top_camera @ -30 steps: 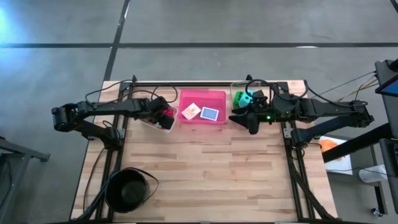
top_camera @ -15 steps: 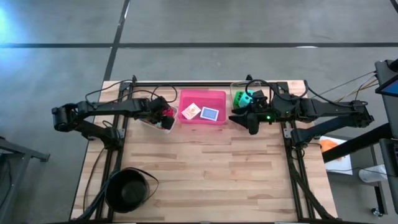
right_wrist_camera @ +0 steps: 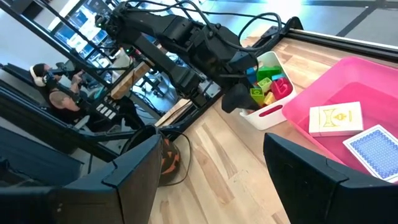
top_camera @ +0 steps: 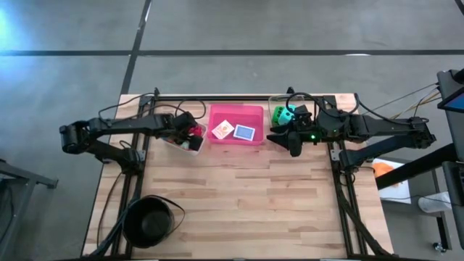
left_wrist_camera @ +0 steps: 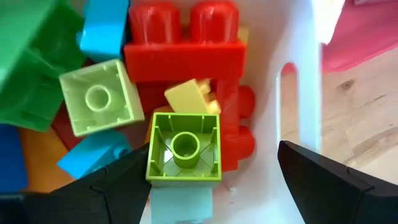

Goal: Pick & Place Toys
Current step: Put the green game piece into the white bin

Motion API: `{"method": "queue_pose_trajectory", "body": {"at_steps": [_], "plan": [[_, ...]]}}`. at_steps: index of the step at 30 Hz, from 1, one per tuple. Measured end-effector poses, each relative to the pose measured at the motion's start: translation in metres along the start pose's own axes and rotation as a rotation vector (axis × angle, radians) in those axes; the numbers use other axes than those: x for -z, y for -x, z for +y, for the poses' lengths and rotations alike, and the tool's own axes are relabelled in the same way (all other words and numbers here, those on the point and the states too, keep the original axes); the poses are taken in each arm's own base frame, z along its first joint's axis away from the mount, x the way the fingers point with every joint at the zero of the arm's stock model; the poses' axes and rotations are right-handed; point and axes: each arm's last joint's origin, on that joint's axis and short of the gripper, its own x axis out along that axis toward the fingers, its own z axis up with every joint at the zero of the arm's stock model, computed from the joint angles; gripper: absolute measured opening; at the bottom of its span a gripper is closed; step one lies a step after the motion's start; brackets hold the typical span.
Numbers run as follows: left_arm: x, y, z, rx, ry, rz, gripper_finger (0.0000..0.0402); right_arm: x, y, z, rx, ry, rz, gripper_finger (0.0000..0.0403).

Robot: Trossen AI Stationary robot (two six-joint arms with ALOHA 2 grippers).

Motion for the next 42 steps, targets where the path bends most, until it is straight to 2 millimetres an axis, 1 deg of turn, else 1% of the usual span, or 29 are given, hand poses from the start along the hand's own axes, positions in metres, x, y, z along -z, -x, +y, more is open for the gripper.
{"method": "queue_pose_trajectory", "body": {"at_steps": [2,6,9,11,14,18,22,25,26,28,31,33,34,36,37,39,42], "plan": [[-0.003,0.006,-0.003,-0.015,-0.029,-0.019,0.0339,0.000,0.000,0.000,0.000,0.000,0.000,0.0271],[-0.005,0.012,-0.008,-0.022,-0.226,-0.041,0.0339,0.000,0.000,0.000,0.000,0.000,0.000,0.0271],[-0.003,0.014,-0.007,-0.043,-0.255,-0.009,0.0339,0.000,0.000,0.000,0.001,0.000,-0.001,0.0271],[-0.004,0.017,-0.008,-0.029,-0.240,0.003,0.0339,0.000,0.000,0.000,0.001,0.000,-0.001,0.0271],[-0.006,0.022,-0.010,0.003,-0.167,-0.007,0.0339,0.000,0.000,0.000,0.001,0.000,-0.001,0.0271],[-0.008,0.026,-0.011,-0.007,-0.174,-0.010,0.0339,0.000,0.000,0.000,0.001,0.000,-0.001,0.0271],[-0.008,0.025,-0.008,-0.012,-0.079,0.004,0.0339,0.000,0.000,0.000,0.001,0.000,-0.001,0.0271],[-0.010,0.024,-0.012,0.060,-0.112,0.025,0.0339,0.000,0.000,0.000,0.001,0.000,-0.001,0.0271],[-0.009,0.023,-0.011,0.043,-0.117,0.019,0.0339,0.000,0.000,0.000,0.001,0.000,-0.001,0.0271],[-0.007,0.024,-0.007,-0.041,-0.070,0.019,0.0340,0.000,0.000,0.000,0.001,0.000,-0.001,0.0271],[-0.008,0.023,-0.006,-0.052,-0.061,0.003,0.0340,0.000,0.000,0.000,0.000,0.000,-0.001,0.0271],[-0.006,0.024,-0.004,-0.090,0.004,-0.004,0.0340,0.000,0.000,0.000,0.000,0.000,-0.001,0.0271],[-0.006,0.023,-0.005,-0.070,0.022,-0.001,0.0340,0.000,0.000,0.000,0.000,-0.001,-0.001,0.0271],[-0.011,0.023,-0.011,0.033,-0.049,-0.012,0.0340,0.000,0.000,0.000,0.000,-0.001,-0.001,0.0271],[-0.011,0.024,-0.011,0.017,-0.056,-0.012,0.0340,0.000,0.000,0.000,0.000,-0.001,-0.001,0.0271],[-0.006,0.024,-0.004,-0.068,-0.007,0.017,0.0340,0.000,0.000,0.000,0.000,-0.002,-0.001,0.0271],[-0.010,0.024,-0.003,-0.052,0.025,-0.008,0.0340,0.000,0.000,0.000,-0.001,-0.004,-0.001,0.0271]]}}
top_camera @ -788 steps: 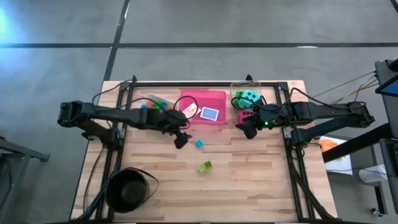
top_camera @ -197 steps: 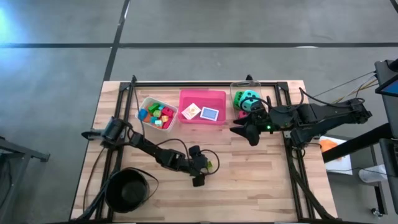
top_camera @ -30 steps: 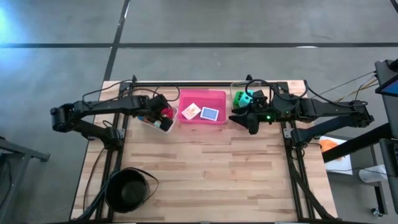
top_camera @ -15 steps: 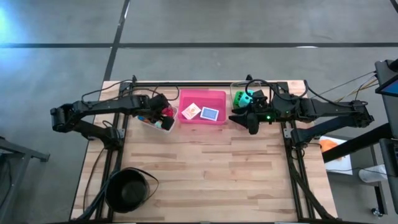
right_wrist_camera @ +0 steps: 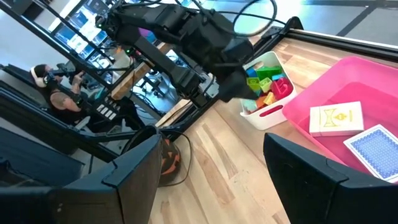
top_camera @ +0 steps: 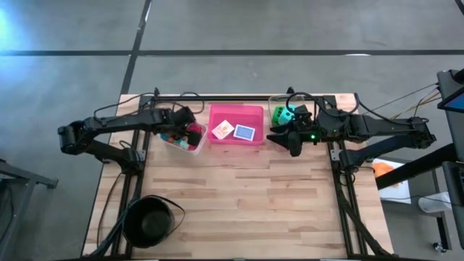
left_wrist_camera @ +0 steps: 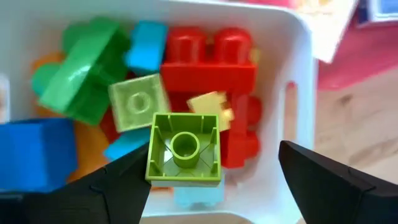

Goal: Pick & Place Toys
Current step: Put the green game piece into the white bin

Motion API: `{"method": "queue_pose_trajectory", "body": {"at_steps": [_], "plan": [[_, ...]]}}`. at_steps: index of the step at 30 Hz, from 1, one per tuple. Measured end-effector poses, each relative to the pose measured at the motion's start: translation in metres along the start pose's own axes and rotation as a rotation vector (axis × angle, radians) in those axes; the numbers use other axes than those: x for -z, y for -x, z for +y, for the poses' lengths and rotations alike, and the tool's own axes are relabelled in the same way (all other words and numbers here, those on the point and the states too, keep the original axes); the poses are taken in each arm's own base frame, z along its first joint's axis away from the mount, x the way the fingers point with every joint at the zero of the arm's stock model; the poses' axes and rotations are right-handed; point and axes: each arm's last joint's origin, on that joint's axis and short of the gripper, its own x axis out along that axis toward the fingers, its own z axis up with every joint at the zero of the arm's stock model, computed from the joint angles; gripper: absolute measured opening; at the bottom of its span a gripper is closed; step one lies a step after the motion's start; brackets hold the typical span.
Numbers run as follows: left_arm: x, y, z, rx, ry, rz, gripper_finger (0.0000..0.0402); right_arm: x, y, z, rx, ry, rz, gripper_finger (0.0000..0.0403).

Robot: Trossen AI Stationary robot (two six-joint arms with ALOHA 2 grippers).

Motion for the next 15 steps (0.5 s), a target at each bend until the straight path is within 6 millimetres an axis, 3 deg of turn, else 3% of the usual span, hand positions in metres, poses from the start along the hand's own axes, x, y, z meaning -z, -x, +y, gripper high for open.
{"method": "queue_pose_trajectory", "body": {"at_steps": [15], "plan": [[-0.0003,-0.0104,0.0014,-0.043,-0.029,0.039,0.0340,0.0001,0.0000,-0.0001,-0.001,0.004,0.003,0.0271]]}}
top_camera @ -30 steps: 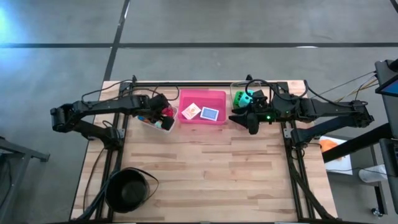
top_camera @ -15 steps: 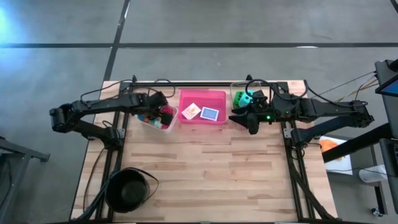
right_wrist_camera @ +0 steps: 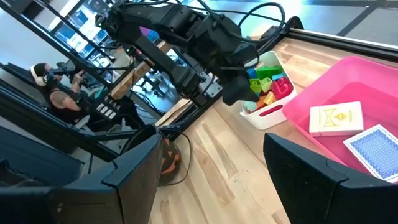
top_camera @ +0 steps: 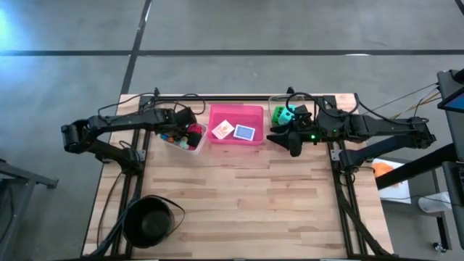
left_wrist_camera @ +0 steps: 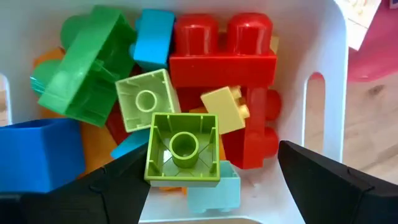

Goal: Pick & Place Toys
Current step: Put the green game piece into the white bin

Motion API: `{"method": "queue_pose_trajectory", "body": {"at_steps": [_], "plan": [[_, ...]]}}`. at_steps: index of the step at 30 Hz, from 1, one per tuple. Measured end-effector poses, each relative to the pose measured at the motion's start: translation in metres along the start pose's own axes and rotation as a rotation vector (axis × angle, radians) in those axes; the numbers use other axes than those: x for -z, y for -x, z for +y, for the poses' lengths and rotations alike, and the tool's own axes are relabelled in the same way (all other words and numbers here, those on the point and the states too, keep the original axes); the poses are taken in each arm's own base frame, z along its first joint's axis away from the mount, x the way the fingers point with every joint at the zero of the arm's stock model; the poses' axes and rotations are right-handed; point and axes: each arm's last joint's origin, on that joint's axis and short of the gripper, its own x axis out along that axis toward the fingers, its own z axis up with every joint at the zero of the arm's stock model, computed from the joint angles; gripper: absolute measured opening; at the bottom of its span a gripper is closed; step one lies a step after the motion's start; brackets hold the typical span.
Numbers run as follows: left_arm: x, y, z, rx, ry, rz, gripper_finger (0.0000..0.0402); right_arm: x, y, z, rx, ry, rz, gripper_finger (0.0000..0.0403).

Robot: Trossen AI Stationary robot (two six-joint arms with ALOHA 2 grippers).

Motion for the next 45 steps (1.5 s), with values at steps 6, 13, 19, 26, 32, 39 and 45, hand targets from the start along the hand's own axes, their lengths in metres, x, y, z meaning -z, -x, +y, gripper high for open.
{"method": "queue_pose_trajectory", "body": {"at_steps": [6,13,19,26,32,39,45], "plan": [[0.002,0.002,0.006,-0.091,0.001,0.001,0.0340,0.000,0.000,0.000,0.002,0.000,0.001,0.0271],[0.005,0.002,0.013,-0.200,-0.012,-0.008,0.0340,0.000,0.000,0.000,0.004,0.001,0.002,0.0271],[0.003,-0.002,0.011,-0.206,-0.018,-0.021,0.0340,0.000,0.000,0.000,0.005,0.001,0.000,0.0271],[0.002,-0.017,0.008,-0.251,-0.050,0.020,0.0340,0.000,0.000,0.000,0.006,0.000,0.002,0.0271],[0.002,-0.029,0.006,-0.292,-0.074,0.071,0.0339,0.001,0.000,-0.001,0.013,-0.001,0.009,0.0271],[0.003,-0.027,0.008,-0.331,-0.101,0.083,0.0339,0.001,0.000,-0.001,0.013,-0.001,0.010,0.0271],[0.003,-0.020,0.009,-0.322,-0.113,0.050,0.0339,0.001,0.000,-0.001,0.014,0.000,0.010,0.0271]]}}
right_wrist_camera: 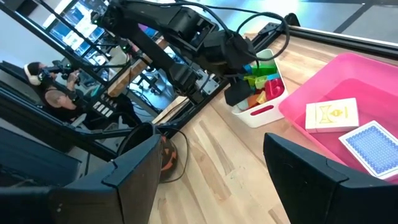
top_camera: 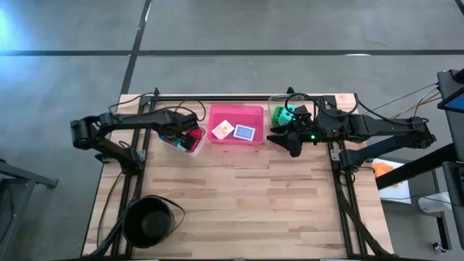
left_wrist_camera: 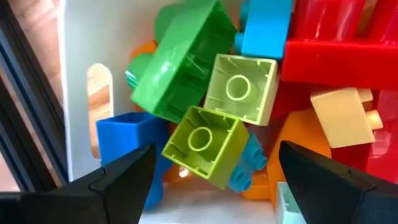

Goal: Pick & Place Toys
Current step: Put the green game piece into the white bin, then return to Home Position

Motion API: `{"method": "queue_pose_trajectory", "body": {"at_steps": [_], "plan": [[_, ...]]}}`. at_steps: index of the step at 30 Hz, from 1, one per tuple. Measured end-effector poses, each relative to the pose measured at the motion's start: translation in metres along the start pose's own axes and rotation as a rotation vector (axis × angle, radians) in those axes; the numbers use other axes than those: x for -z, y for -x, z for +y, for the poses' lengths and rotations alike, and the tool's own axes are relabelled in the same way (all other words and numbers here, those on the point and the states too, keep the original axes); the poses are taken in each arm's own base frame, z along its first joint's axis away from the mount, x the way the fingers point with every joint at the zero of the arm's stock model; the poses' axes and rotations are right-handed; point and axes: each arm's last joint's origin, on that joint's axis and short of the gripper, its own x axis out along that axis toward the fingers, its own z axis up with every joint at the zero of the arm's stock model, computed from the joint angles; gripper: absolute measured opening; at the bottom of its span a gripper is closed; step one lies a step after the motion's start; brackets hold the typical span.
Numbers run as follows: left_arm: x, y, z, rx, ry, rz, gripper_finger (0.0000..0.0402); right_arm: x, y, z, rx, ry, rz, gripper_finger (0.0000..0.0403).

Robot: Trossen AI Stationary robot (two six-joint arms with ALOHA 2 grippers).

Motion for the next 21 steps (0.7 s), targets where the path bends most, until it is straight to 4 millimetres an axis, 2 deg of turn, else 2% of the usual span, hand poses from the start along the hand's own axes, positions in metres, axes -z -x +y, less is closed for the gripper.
{"method": "queue_pose_trajectory", "body": {"at_steps": [4,8,13,17,21], "plan": [[0.001,0.005,0.003,0.014,-0.002,-0.013,0.0339,0.000,0.000,0.000,0.001,0.000,0.001,0.0271],[0.004,0.015,0.006,0.101,0.010,-0.012,0.0339,-0.001,0.002,0.000,-0.001,0.001,-0.003,0.0271],[0.005,0.044,0.015,0.255,0.042,-0.073,0.0328,-0.006,0.010,-0.002,-0.005,-0.007,-0.035,0.0257],[0.009,0.075,0.025,0.364,0.055,-0.177,0.0276,-0.012,0.020,-0.004,-0.008,0.016,-0.070,0.0207],[0.013,0.099,0.030,0.486,0.057,-0.295,0.0190,-0.015,0.024,-0.007,0.001,0.054,-0.085,0.0140]]}}
